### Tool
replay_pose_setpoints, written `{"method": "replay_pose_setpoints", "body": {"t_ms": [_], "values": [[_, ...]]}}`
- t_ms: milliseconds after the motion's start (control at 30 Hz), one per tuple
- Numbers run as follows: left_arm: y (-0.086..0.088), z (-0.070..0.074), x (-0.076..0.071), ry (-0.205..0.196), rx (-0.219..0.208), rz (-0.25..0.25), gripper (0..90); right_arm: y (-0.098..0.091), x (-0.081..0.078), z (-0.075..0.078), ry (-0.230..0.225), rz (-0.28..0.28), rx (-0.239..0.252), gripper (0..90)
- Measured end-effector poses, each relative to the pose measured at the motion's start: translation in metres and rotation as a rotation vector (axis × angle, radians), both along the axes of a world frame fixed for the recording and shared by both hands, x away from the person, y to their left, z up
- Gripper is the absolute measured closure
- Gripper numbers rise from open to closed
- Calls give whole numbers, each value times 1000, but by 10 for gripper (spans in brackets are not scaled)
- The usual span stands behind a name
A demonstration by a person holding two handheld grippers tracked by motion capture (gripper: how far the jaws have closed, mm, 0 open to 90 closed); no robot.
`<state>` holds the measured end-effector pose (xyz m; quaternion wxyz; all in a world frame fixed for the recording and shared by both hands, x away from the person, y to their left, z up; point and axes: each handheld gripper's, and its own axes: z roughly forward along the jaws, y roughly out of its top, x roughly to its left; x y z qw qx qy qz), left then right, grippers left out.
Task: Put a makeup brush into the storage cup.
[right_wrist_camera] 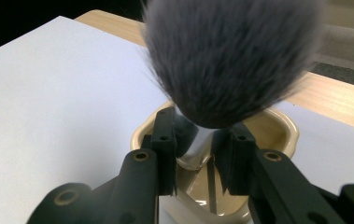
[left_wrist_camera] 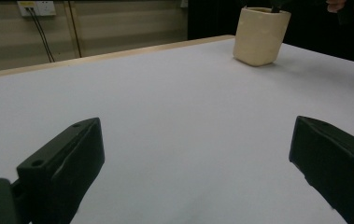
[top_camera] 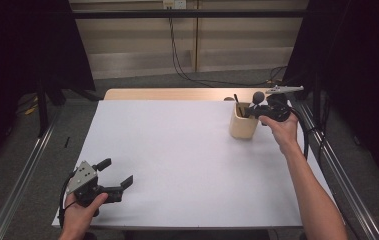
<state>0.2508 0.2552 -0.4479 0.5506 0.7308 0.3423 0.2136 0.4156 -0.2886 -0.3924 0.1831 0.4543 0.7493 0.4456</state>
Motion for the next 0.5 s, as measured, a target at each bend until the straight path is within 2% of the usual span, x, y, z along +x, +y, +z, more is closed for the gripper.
{"method": "replay_pose_setpoints", "body": {"t_ms": [133, 267, 500], "values": [[0, 0, 0, -1, 1, 0, 34, 0, 1, -1, 1, -7, 0, 711], [0, 0, 0, -2, 4, -2, 33, 0, 2, -5, 21, 1, 6, 711], [0, 0, 0, -2, 4, -2, 34, 1, 0, -11, 15, -1, 17, 702]]}}
